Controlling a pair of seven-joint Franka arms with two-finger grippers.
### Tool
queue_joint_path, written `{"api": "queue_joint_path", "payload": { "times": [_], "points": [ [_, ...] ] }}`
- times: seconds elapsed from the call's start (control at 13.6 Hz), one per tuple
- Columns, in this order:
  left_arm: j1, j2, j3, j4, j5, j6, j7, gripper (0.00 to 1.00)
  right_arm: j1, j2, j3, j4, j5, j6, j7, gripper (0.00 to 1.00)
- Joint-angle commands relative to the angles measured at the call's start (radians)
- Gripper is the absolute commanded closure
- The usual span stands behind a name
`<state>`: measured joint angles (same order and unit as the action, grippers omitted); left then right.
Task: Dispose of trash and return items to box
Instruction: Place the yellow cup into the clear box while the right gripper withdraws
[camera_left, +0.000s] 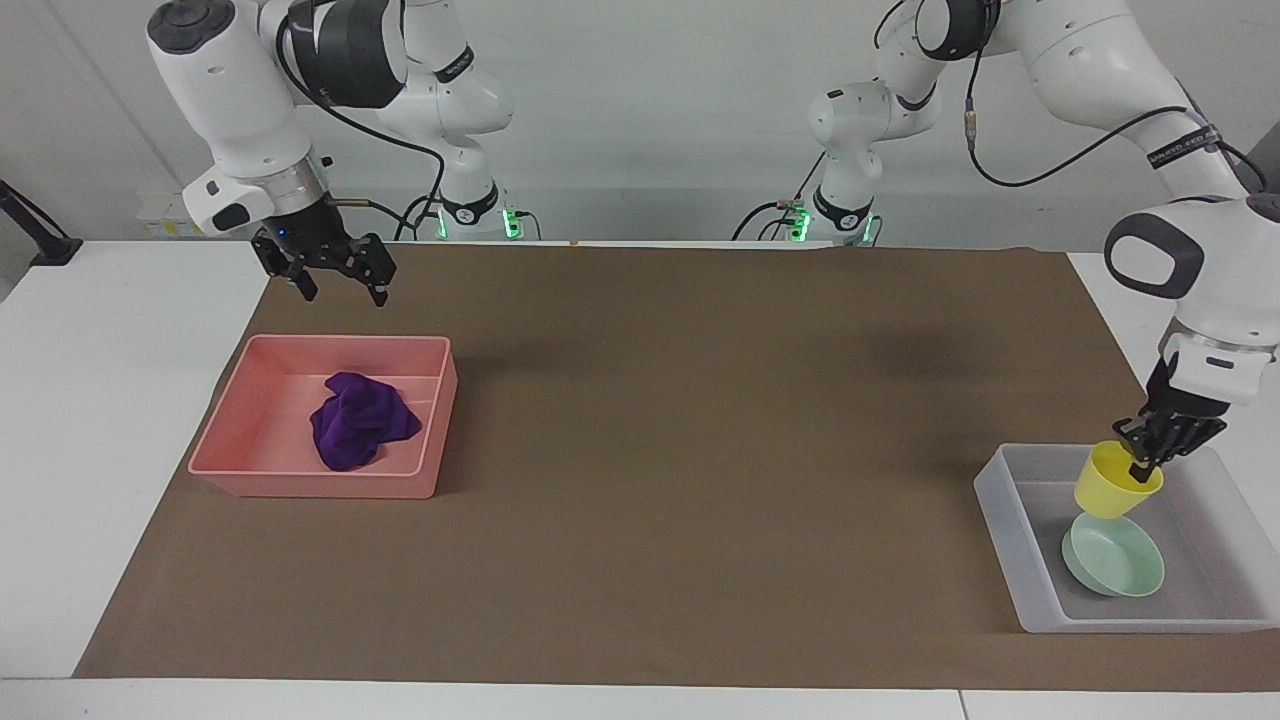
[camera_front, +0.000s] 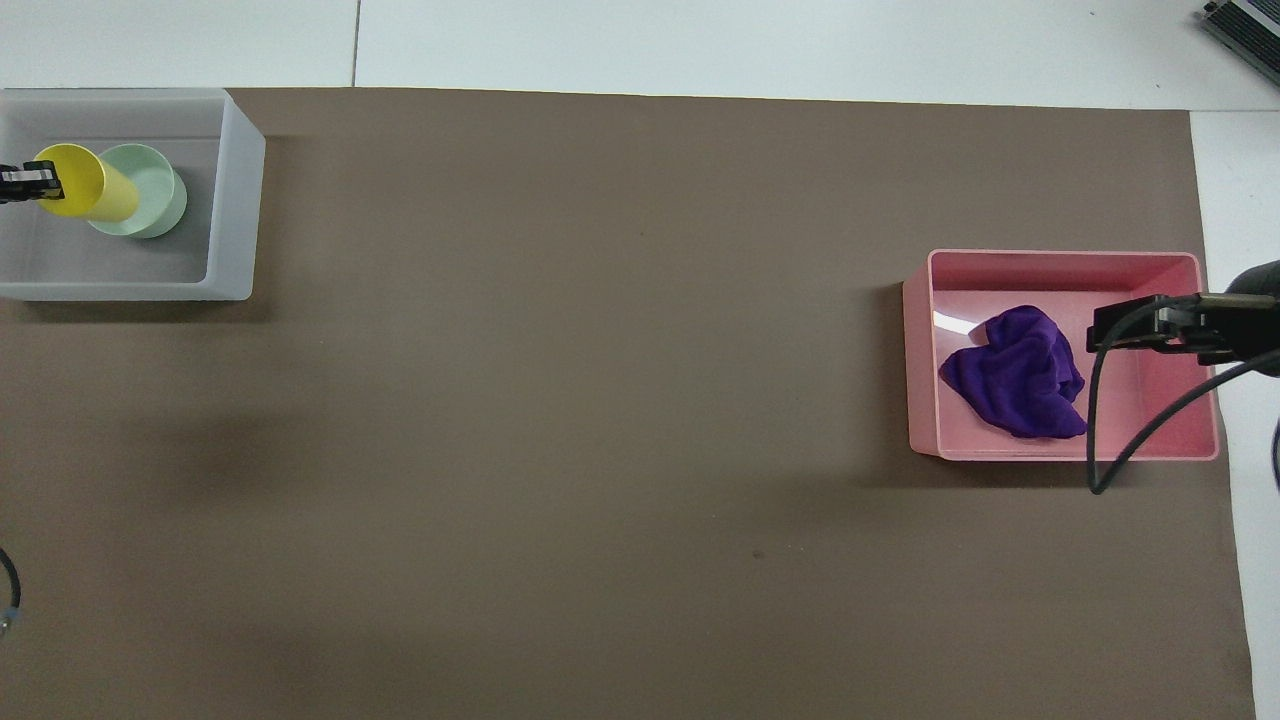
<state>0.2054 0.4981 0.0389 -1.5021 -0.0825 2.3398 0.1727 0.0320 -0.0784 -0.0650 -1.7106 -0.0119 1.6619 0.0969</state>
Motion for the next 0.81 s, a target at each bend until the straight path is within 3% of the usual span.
{"api": "queue_joint_path", "payload": {
  "times": [0.0,0.37,0.44,0.51,0.59,0.73],
  "points": [
    [0.019,0.085,-0.019,0.089,0.004,-0.025,-0.002,1.00,0.005,0.009,-0.022,0.072,-0.005,-0.077,0.003,0.00],
    [0.034,0.100,-0.014,0.077,-0.034,-0.001,-0.002,1.00,0.059,0.017,-0.122,0.111,0.042,-0.123,0.001,0.00],
    [0.029,0.100,-0.014,0.076,-0.034,0.009,-0.002,0.52,0.042,0.016,-0.110,0.109,0.044,-0.122,0.000,0.00],
    [0.026,0.099,-0.014,0.076,-0.034,0.012,-0.004,0.34,0.039,0.017,-0.104,0.109,0.043,-0.122,0.000,0.00],
    [0.023,0.099,-0.014,0.077,-0.031,0.010,-0.005,0.32,0.032,0.016,-0.099,0.111,0.043,-0.122,0.000,0.00],
    [0.022,0.099,-0.016,0.082,-0.028,-0.005,-0.006,0.13,-0.006,0.012,-0.050,0.111,0.043,-0.126,0.001,0.00]
  ]
}}
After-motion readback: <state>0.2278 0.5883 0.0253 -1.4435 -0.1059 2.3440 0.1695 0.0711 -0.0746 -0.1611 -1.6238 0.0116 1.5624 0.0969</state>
